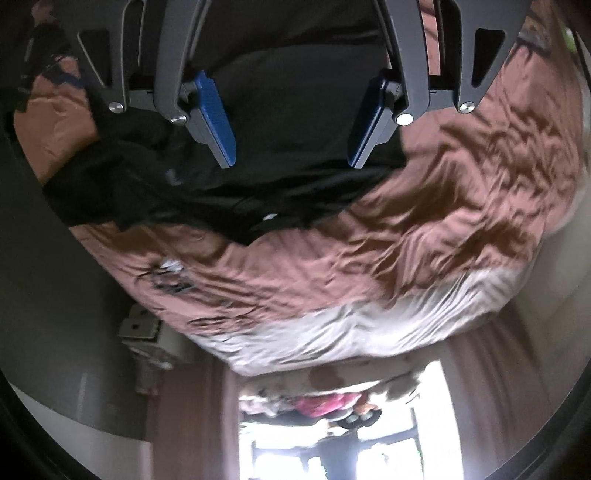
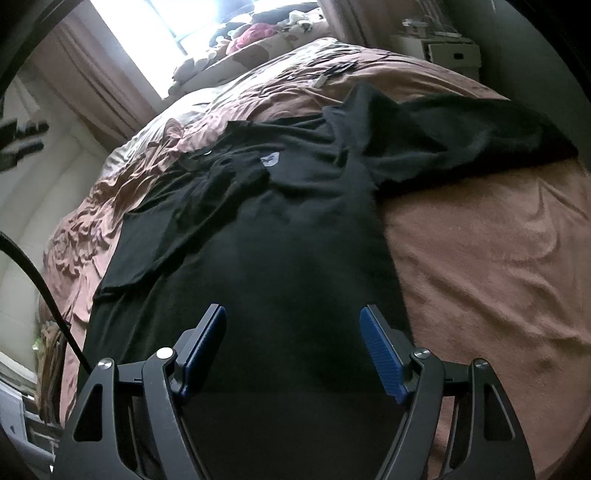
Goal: Fold small clothes
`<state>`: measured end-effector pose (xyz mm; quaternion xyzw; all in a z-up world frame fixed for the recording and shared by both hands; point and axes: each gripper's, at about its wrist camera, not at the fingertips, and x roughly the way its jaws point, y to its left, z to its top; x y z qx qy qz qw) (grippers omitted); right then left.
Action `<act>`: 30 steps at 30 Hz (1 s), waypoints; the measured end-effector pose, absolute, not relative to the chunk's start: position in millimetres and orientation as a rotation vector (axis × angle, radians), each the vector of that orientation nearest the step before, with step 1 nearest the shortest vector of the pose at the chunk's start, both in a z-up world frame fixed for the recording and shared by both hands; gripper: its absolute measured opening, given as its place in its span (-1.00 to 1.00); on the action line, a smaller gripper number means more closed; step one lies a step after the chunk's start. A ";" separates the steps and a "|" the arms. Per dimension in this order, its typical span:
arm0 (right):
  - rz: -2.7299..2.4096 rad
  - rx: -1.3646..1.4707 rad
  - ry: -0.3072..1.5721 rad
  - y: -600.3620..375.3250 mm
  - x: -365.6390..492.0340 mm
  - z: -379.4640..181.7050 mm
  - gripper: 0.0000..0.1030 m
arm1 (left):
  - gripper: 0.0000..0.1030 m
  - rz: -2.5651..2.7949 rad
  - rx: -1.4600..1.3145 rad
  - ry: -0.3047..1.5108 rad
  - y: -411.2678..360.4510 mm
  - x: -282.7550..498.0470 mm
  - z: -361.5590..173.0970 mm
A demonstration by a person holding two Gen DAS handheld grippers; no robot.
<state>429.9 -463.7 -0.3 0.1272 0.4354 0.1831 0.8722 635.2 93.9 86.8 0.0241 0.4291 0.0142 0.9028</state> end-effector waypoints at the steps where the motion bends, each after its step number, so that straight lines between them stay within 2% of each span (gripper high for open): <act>1: 0.385 0.257 0.910 -459.5 431.6 2.5 0.43 | 0.25 0.043 0.037 0.894 107.0 629.7 79.6; 13: 0.381 0.194 0.907 -417.8 468.8 21.1 0.43 | 0.25 0.134 -0.079 0.992 214.7 597.2 -5.8; 22: 0.370 0.159 0.942 -380.3 513.1 11.5 0.43 | 0.24 0.114 -0.149 1.088 258.3 593.0 -84.8; 30: 0.356 0.184 0.973 -352.4 559.5 -6.1 0.43 | 0.02 0.055 -0.249 1.176 281.2 592.4 -150.2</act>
